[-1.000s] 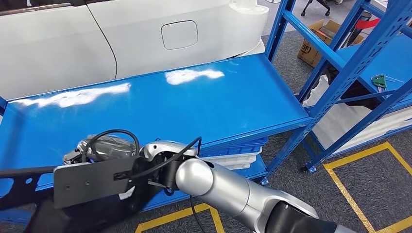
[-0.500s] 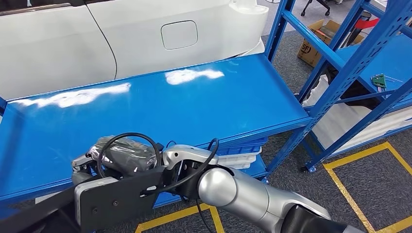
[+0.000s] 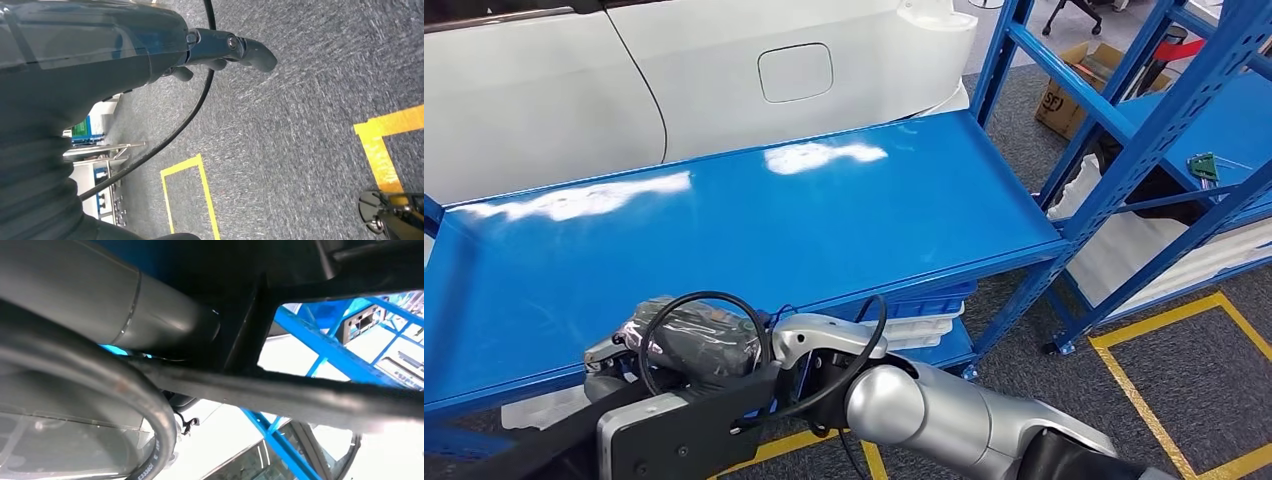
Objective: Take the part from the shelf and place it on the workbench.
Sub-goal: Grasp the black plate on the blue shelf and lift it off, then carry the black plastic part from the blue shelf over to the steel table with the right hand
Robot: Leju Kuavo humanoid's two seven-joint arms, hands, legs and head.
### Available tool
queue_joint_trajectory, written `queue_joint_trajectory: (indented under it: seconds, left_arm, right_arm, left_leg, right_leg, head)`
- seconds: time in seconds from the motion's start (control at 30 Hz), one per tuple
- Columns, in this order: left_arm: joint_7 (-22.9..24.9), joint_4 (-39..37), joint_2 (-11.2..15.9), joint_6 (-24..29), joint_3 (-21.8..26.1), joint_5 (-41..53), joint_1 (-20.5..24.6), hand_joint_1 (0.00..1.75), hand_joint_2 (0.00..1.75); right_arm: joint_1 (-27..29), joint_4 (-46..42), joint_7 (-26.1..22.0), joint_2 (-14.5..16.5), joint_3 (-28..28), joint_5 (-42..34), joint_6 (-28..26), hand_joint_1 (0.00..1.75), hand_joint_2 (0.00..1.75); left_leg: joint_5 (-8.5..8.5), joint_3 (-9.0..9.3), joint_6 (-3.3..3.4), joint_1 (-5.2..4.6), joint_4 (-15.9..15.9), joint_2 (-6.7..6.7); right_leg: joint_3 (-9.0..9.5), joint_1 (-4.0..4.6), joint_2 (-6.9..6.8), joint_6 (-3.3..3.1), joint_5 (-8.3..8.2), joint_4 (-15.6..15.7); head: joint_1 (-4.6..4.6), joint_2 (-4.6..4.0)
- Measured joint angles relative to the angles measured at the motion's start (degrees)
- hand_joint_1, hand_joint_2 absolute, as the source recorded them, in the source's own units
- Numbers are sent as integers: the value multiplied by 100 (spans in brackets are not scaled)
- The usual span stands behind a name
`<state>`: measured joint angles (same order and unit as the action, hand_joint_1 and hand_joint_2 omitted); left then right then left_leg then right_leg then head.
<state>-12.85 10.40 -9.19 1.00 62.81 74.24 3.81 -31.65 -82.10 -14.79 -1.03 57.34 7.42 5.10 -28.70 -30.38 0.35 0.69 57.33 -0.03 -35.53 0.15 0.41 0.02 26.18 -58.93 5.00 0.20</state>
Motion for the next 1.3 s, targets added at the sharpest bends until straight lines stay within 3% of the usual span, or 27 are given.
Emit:
queue_joint_trajectory:
  seconds: [0.07, 0.13, 0.17, 0.2, 0.23, 0.3, 0.37, 0.47, 0.53, 0.63, 0.67, 0.7, 0.73, 0.83, 0.9, 1.0, 1.07, 1.13, 1.17, 1.2, 1.23, 1.3]
  left_arm:
    - [0, 0, -5, 21, 8, -2, 2, 0, 175]
    - [-1, 0, -7, 24, 11, -2, 0, 0, 175]
    - [-1, 0, -8, 24, 12, -2, -1, 0, 175]
    - [-1, 0, -9, 27, 13, -5, -1, 0, 175]
    - [-1, 0, -11, 29, 14, -9, -1, 0, 175]
    - [0, 0, -16, 38, 19, -17, 0, 0, 175]
    - [-1, 0, -24, 51, 32, -22, 1, 0, 175]
    - [-3, 0, -29, 69, 60, -26, 2, 0, 175]
    - [-3, 0, -30, 74, 66, -26, 7, 0, 175]
    - [-3, 0, -30, 78, 69, -26, 3, 0, 175]
    - [-3, 0, -30, 78, 71, -27, 1, 0, 175]
    - [-2, 0, -30, 78, 73, -28, 0, 0, 175]
    - [-1, 0, -30, 79, 75, -30, 0, 0, 175]
    - [-3, 0, -30, 81, 82, -41, 5, 0, 175]
    - [-22, -1, -33, 84, 94, -55, 5, 0, 175]
    - [-34, -1, -49, 95, 114, -61, 3, 0, 175]
    - [-34, -1, -61, 116, 119, -56, 9, 0, 175]
    - [-35, -1, -62, 133, 120, -46, 11, 0, 175]
    - [-33, -1, -65, 134, 121, -42, 7, 0, 175]
    - [-32, -2, -69, 134, 122, -38, 4, 0, 175]
    - [-30, -2, -75, 134, 122, -34, 2, 0, 175]
    - [-29, -2, -83, 134, 123, -33, 2, 0, 175]
  right_arm:
    - [28, -41, -14, -43, 15, 0, -20, 175, 0]
    - [81, -50, -16, -91, 41, 1, -33, 175, 0]
    - [113, -52, -16, -118, 61, 1, -38, 175, 0]
    - [143, -59, -17, -145, 81, 1, -44, 175, 0]
    - [161, -70, -20, -167, 98, -2, -53, 175, 0]
    - [176, -94, -33, -199, 119, -13, -74, 175, 0]
    - [196, -119, -54, -221, 136, -26, -92, 175, 0]
    - [234, -141, -76, -251, 162, -54, -103, 175, 0]
    - [241, -162, -84, -255, 180, -86, -108, 175, 0]
    - [273, -181, -93, -259, 209, -119, -114, 175, 0]
    - [293, -181, -94, -264, 222, -125, -115, 175, 0]
    - [311, -181, -97, -271, 238, -131, -115, 175, 0]
    - [323, -181, -99, -276, 253, -140, -116, 175, 0]
    - [335, -188, -111, -282, 278, -181, -117, 175, 0]
    - [341, -204, -119, -284, 285, -198, -123, 175, 0]
    - [347, -232, -127, -295, 293, -210, -133, 175, 0]
    - [352, -243, -130, -309, 295, -224, -137, 175, 0]
    - [367, -244, -132, -328, 314, -255, -139, 175, 0]
    - [380, -244, -132, -338, 330, -274, -139, 175, 0]
    - [392, -244, -132, -347, 350, -291, -140, 175, 0]
    - [401, -244, -132, -353, 367, -303, -140, 175, 0]
    - [402, -244, -133, -356, 392, -308, -142, 175, 0]
  left_leg:
    - [36, 18, 29, 43, -43, 18]
    - [36, 16, 31, 60, -41, 23]
    - [34, 17, 27, 71, -39, 23]
    - [27, 20, 15, 87, -35, 21]
    - [14, 26, -5, 107, -26, 17]
    - [-28, 29, -80, 140, 3, 6]
    - [-58, 16, -171, 138, 32, -2]
    - [-71, 16, -270, 150, 42, 0]
    - [-235, -62, -303, 170, 252, 8]
    - [-757, -530, -303, 145, 1323, 9]
    - [-836, -666, -297, 131, 1619, 9]
    - [-796, -708, -284, 119, 1708, 9]
    - [-652, -642, -262, 106, 1561, 9]
    - [-159, -118, -168, 41, 462, 4]
    - [-97, 7, -137, -8, 158, -1]
    - [-10, -39, -72, -1, 106, 13]
    - [74, -94, -1, 34, 68, 31]
    - [133, -182, 23, 32, 70, 37]
    - [162, -227, 19, 33, 73, 40]
    - [189, -267, 11, 34, 78, 43]
    - [211, -300, 2, 38, 83, 45]
    - [242, -344, -27, 49, 100, 43]
  right_leg:
    - [-225, -20, 0, 32, 293, -486]
    - [-592, -66, -1, 61, 603, -1259]
    - [-720, -88, -1, 78, 646, -1510]
    - [-754, -110, -2, 98, 574, -1557]
    - [-656, -131, -5, 117, 388, -1333]
    - [-244, -161, -16, 149, -3, -519]
    - [26, -138, -16, 132, -94, -42]
    - [31, -112, -6, 15, -36, -6]
    - [26, -121, -7, -83, -38, 7]
    - [15, -88, -14, -176, -47, 14]
    - [11, -66, -14, -191, -52, 14]
    - [8, -43, -12, -204, -59, 13]
    - [7, -26, -8, -212, -66, 13]
    - [1, 6, -1, -194, -96, 8]
    - [-18, 11, -5, -143, -132, 5]
    - [-60, 4, -9, -46, -122, -29]
    - [-201, -5, -9, -7, 174, -360]
    - [-461, -33, -9, 18, 621, -1077]
    - [-558, -48, -10, 30, 763, -1398]
    - [-568, -60, -10, 42, 798, -1548]
    - [-469, -72, -10, 50, 729, -1479]
    - [13, -90, -14, 52, 435, -771]
  head:
    - [9, 0]
    - [13, 0]
    - [12, 0]
    - [13, 0]
    - [13, 0]
    - [14, 0]
    - [12, 1]
    - [10, 0]
    - [7, 0]
    - [6, 0]
    - [6, 0]
    - [7, 0]
    - [7, 0]
    - [8, 0]
    - [7, 0]
    - [7, 0]
    - [10, 0]
    - [13, 0]
    - [14, 0]
    - [13, 0]
    - [13, 0]
    - [13, 0]
